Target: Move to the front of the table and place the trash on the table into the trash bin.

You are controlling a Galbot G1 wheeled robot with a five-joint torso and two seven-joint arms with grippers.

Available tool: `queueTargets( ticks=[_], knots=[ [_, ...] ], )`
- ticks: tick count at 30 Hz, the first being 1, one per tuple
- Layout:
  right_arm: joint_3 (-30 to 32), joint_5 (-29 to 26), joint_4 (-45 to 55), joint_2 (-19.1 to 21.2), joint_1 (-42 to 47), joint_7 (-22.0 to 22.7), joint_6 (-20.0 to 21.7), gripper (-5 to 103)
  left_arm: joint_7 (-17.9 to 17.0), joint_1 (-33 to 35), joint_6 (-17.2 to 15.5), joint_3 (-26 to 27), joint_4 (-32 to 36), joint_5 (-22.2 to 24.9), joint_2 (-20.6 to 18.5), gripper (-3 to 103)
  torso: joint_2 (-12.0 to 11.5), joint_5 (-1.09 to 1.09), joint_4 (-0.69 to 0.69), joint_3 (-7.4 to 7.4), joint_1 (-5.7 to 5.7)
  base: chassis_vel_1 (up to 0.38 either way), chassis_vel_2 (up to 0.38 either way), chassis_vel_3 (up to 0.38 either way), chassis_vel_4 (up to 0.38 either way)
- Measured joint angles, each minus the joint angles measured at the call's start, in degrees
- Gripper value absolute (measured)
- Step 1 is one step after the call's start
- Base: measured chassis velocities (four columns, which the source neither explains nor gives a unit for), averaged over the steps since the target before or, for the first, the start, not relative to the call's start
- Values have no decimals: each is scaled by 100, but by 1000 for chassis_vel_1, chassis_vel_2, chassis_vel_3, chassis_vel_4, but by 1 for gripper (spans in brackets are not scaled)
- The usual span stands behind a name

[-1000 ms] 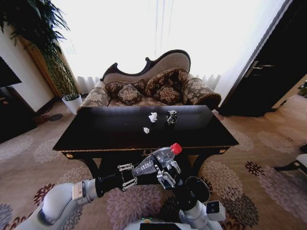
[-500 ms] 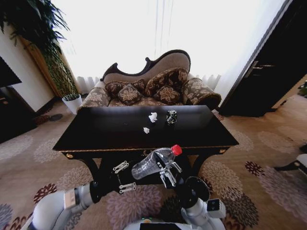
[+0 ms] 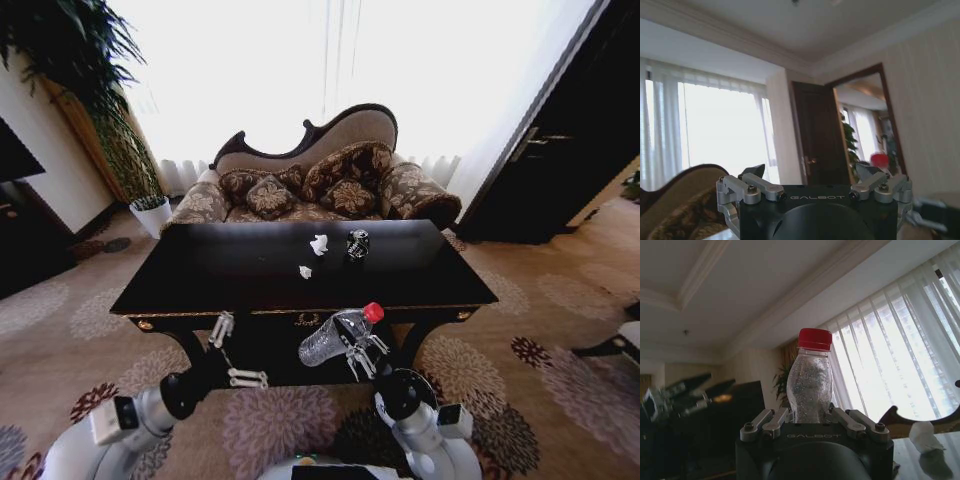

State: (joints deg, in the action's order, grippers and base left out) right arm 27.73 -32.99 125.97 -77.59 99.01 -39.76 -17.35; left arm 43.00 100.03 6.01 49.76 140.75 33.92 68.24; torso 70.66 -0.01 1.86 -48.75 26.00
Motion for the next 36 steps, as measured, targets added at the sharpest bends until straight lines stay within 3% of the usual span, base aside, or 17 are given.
queueTargets(
  ticks=[2,4,7,8,9,12,18,23,27,36],
  knots=[
    [98,334,-227,4,-76,29,-60,24,-95,-83,-66,176,72,322,271,100,0,0,-1,0,0,0,0,0,0],
    [112,409,-295,8,-86,44,-77,24,-119,-106,-88,224,89,407,314,100,0,0,-1,0,0,0,0,0,0],
    [188,885,-719,30,-144,113,-257,24,-427,-287,-268,644,166,1077,436,100,0,1,0,0,0,0,0,0,0],
    [188,885,-719,30,-144,113,-257,24,-427,-287,-268,644,166,1077,436,100,0,1,0,0,0,0,0,0,0],
    [245,1230,-910,37,-204,134,-371,24,-627,-381,-378,884,164,1408,431,100,0,1,0,0,0,0,0,0,0],
    [321,1965,-1284,43,-361,310,-511,24,-976,-527,-548,1282,74,1807,389,100,0,0,0,0,0,0,0,0,0],
    [350,2654,-1771,96,-622,928,-482,24,-1117,-582,-642,1822,-8,2106,332,100,0,0,0,0,0,0,0,0,0],
    [392,3009,-2157,171,-831,1162,-455,24,-1144,-582,-733,2156,0,2338,327,100,1,0,0,0,0,0,0,0,0],
    [139,3307,-3179,253,-1240,1740,-347,24,-1165,-551,-824,2569,6,2607,291,100,0,1,-1,0,0,0,0,0,0],
    [-228,3572,-4478,372,-1913,2301,131,24,-1176,-450,-841,2742,54,2676,165,100,0,0,-1,0,1,0,0,0,0]
  ],
)
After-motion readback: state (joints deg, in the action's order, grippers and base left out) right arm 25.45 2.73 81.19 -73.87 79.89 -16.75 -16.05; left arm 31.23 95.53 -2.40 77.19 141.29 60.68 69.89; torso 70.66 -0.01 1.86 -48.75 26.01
